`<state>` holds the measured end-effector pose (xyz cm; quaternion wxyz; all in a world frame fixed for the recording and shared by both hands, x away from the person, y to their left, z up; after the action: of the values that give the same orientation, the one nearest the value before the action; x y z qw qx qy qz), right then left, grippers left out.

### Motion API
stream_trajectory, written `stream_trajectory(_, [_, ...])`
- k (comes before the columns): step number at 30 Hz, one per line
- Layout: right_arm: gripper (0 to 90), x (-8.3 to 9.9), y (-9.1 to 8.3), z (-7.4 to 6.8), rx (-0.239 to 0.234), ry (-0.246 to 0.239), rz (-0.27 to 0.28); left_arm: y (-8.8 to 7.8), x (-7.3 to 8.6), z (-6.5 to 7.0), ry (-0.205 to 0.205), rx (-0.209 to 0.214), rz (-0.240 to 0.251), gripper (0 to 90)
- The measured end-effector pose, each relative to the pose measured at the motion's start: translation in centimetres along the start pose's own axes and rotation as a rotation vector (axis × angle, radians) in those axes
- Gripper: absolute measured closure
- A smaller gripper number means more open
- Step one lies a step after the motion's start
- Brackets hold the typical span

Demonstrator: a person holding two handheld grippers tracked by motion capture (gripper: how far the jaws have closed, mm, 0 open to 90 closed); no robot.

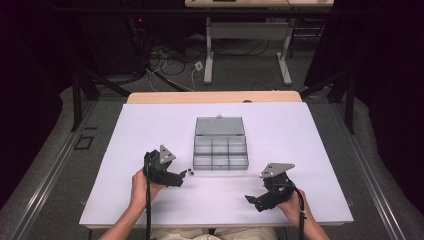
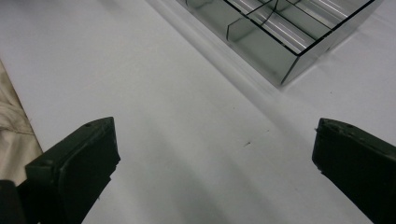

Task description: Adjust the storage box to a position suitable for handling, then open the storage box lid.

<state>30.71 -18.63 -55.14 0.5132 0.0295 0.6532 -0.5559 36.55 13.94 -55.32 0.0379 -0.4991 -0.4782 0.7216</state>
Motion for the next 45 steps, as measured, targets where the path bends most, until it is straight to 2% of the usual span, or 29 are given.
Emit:
stream_trajectory(5, [0.0, -0.1, 0.0, 0.0, 0.0, 0.001, 0.01, 0.3, 0.1, 0.1, -0.013, 0.017, 0.006, 4.2])
stream_trajectory(6, [0.0, -0.1, 0.0, 0.0, 0.004, -0.003, 0.01, 0.4, 0.1, 0.0, -0.012, 0.009, 0.011, 4.5])
stream_trajectory(9, [0.0, 0.0, -0.1, 0.0, 0.001, -0.001, 0.002, 0.6, 0.1, 0.1, -0.018, 0.029, 0.007, 6.5])
stream_trajectory(11, [0.0, 0.0, -0.1, 0.0, 0.004, -0.001, 0.002, 0.7, 0.1, 0.1, -0.017, 0.024, 0.003, 8.6])
stream_trajectory(18, [0.0, 0.1, -0.1, 0.1, 0.0, -0.001, -0.003, 1.0, -0.1, 0.4, -0.032, 0.037, 0.017, 19.6])
stream_trajectory(22, [0.0, 0.1, -0.1, 0.0, -0.002, -0.002, -0.002, 1.2, -0.2, 0.6, -0.045, 0.043, 0.034, 29.3])
stream_trajectory(25, [0.0, 0.1, -0.2, 0.0, -0.001, -0.003, 0.0, 1.3, -0.2, 0.8, -0.05, 0.064, 0.029, 37.0])
stream_trajectory(30, [0.0, 0.2, -0.1, 0.1, 0.001, -0.009, -0.001, 1.9, -0.3, 0.9, -0.04, 0.066, 0.039, 47.8])
stream_trajectory(34, [0.0, 0.3, -0.1, 0.2, 0.005, -0.005, -0.004, 2.6, 0.0, 0.7, -0.078, 0.085, 0.025, 56.6])
stream_trajectory(39, [0.0, 0.3, -0.2, 0.2, 0.004, -0.002, -0.01, 2.9, 0.0, 0.9, -0.09, 0.09, 0.027, 62.8])
stream_trajectory(45, [0.2, 0.3, -0.2, 0.2, 0.006, 0.0, -0.007, 3.2, 0.1, 1.0, -0.113, 0.104, 0.02, 65.7])
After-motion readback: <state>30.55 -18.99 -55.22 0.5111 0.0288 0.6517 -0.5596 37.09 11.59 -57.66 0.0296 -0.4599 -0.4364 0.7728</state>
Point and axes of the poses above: each handheld gripper's, and its own axes: y roughly forward along the jaws, x roughly out of its underside, z roughly to its right, the point moved 4 cm from there along y, roughly forward along the jaws, and after that the axes turned 14 degrees about x, right-handed, at the moved point
